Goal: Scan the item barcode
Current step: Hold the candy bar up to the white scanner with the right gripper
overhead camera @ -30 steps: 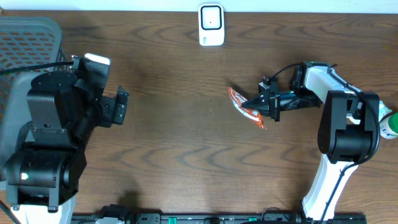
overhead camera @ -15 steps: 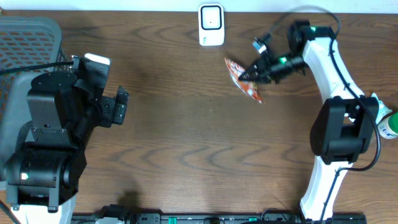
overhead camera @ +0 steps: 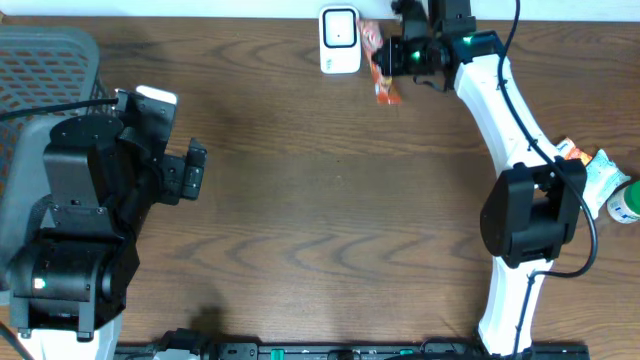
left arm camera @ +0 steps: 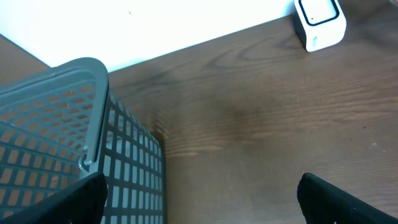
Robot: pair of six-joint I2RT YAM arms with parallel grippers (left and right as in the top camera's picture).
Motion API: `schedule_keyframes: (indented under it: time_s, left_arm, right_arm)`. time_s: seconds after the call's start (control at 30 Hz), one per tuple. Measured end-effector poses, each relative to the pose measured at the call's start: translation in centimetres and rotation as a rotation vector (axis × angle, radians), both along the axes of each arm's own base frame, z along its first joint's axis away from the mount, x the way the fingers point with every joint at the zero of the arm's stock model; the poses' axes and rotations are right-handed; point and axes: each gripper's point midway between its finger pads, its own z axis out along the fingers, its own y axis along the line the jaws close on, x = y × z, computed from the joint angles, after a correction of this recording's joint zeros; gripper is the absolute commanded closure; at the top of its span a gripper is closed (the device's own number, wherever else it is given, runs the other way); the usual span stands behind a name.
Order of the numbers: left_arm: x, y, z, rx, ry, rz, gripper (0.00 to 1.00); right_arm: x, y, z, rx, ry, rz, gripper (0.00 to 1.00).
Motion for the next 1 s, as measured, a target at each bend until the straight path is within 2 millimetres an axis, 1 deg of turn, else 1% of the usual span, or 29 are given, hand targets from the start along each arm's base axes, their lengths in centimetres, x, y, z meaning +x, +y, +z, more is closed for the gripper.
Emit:
schedule_keyframes:
  time_s: [0.07,0.17,0.23,0.3,0.4,0.47,0.57,0.67,0.83,0.9,1.0]
  left_arm:
    - [0.0,0.0,0.0,0.0,0.0,0.0,0.02]
    - [0.0,0.0,0.0,0.0,0.0,0.0,0.02]
    - [0.0,0.0,0.0,0.0,0.0,0.0,0.02]
    - [0.0,0.0,0.0,0.0,0.0,0.0,0.02]
    - [0.0,0.0,0.0,0.0,0.0,0.0,0.02]
    - [0.0,0.0,0.0,0.0,0.0,0.0,0.02]
    - [0.0,0.0,0.0,0.0,0.0,0.0,0.02]
    - [0.0,0.0,0.0,0.0,0.0,0.0,0.02]
    - [0.0,0.0,0.0,0.0,0.0,0.0,0.02]
    - [0.0,0.0,0.0,0.0,0.0,0.0,0.02]
    - [0.0,0.0,0.0,0.0,0.0,0.0,0.02]
  right_arm:
    - [1.4,0.3,0.1,0.02,-0.042,-0.024,0.99]
    - [3.3,1.2,-1.2,0.053,-0.069,-0.061,0.99]
    - [4.3,2.0,-3.0,0.072,-0.069,-0.082,0.99]
    - [5.3,2.7,-5.3,0.083,-0.063,-0.111,0.99]
    - [5.9,3.5,-8.8,0.085,-0.032,-0.153,0.99]
    - [6.1,3.6,-10.3,0.067,-0.019,-0.185,0.99]
    - [6.2,4.0,-10.4,0.033,-0.03,-0.233,0.99]
    - [6.5,4.7,-9.4,0.0,-0.061,-0.263,0.99]
    - [7.1,6.1,-7.0,-0.049,-0.136,-0.312,0.99]
    - [7.2,6.3,-6.4,-0.068,-0.16,-0.334,0.99]
    - [7.4,5.8,-6.1,-0.104,-0.181,-0.375,0.99]
